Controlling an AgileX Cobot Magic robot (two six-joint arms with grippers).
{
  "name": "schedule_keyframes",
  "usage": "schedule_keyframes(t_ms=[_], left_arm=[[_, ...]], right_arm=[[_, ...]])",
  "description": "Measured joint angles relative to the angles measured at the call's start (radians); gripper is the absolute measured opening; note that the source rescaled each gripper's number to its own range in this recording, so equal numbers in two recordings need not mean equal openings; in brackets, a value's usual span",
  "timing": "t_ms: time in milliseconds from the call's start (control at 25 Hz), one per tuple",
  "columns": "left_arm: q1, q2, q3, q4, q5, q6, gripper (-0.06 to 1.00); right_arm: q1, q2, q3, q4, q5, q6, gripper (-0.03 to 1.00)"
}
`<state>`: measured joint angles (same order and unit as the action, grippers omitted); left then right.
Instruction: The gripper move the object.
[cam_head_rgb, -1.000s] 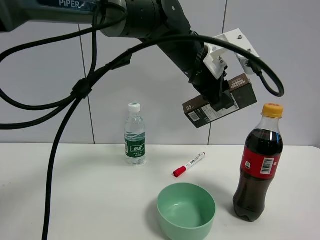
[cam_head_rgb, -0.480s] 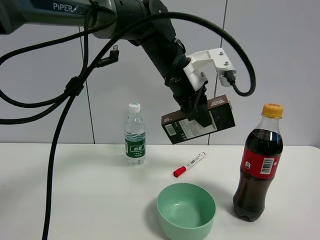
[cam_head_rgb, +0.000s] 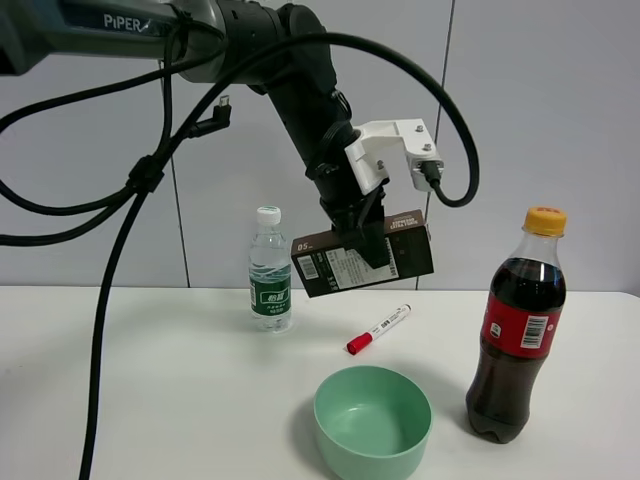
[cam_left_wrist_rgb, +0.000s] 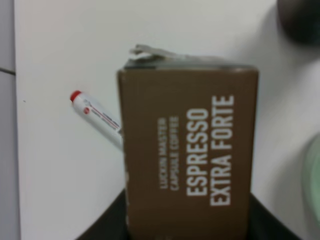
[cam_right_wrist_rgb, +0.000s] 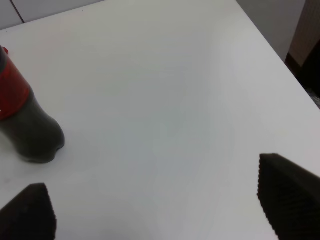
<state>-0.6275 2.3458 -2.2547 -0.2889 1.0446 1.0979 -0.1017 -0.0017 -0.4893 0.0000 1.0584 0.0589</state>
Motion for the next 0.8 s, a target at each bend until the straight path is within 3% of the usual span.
schedule_keyframes(t_ms=[800], left_arm=[[0.000,0.083,0.000,0.053,0.081,-0.041,0.00]], right_arm=[[0.000,0.000,0.000,0.000,0.000,0.000,1.00]])
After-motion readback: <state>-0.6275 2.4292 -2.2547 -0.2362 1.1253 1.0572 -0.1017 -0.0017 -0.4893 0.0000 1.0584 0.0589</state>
